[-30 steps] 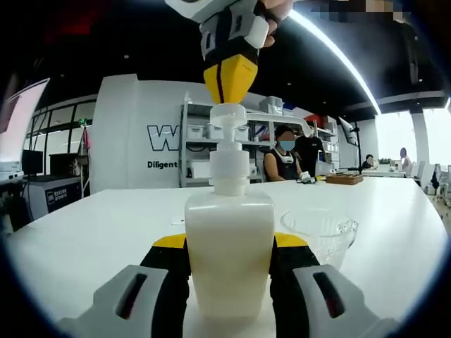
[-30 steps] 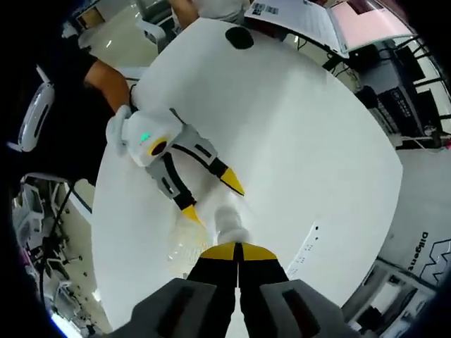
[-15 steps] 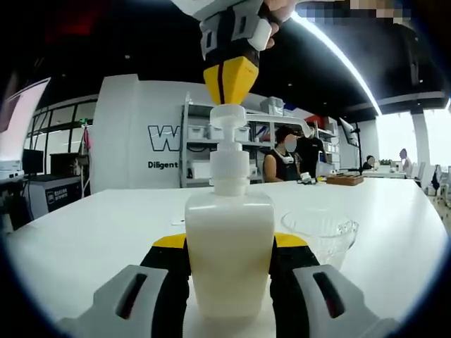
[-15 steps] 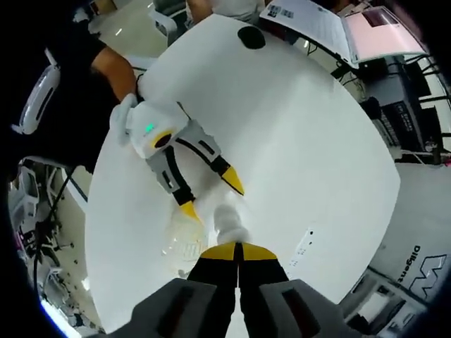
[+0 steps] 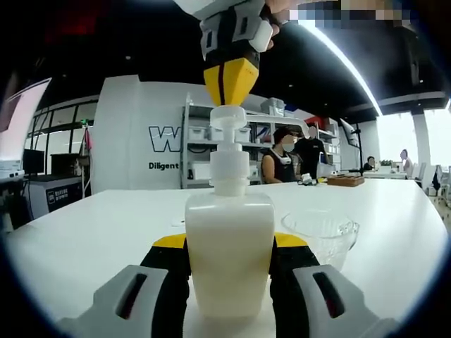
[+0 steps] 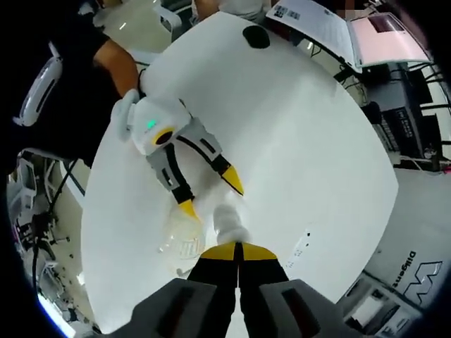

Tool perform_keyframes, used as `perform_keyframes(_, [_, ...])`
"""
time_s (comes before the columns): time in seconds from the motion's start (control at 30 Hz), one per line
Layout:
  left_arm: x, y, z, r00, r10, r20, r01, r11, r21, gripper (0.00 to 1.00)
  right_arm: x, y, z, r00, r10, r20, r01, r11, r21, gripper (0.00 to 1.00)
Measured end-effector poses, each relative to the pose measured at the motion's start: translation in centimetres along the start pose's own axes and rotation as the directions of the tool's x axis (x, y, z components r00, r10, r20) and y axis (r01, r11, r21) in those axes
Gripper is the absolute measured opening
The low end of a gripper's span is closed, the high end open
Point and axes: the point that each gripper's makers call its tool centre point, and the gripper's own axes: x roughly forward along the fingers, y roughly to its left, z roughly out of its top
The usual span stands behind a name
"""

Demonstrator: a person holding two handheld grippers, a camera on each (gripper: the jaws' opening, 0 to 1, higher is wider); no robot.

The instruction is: Hold the bottle steady, press the pump all the way down and release, and repeat the specified number of times to dispense into the cup

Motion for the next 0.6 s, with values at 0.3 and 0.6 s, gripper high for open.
perform_keyframes(0.3, [0.01, 0.07, 0.03, 1.000, 0.002, 0.001, -0.002, 1.000, -0.002, 0.41, 0.09, -0.02, 0.19, 1.000, 0.004, 0.002, -0.004, 1.000, 0.005, 0.00])
perform_keyframes(0.6, [0.07, 0.09, 0.04, 1.000, 0.004, 0.003, -0.004, 1.000, -0.001, 0.41, 0.10, -0.05, 0.40, 1.000, 0.006, 0.003, -0.006, 1.000, -0.004, 0.00])
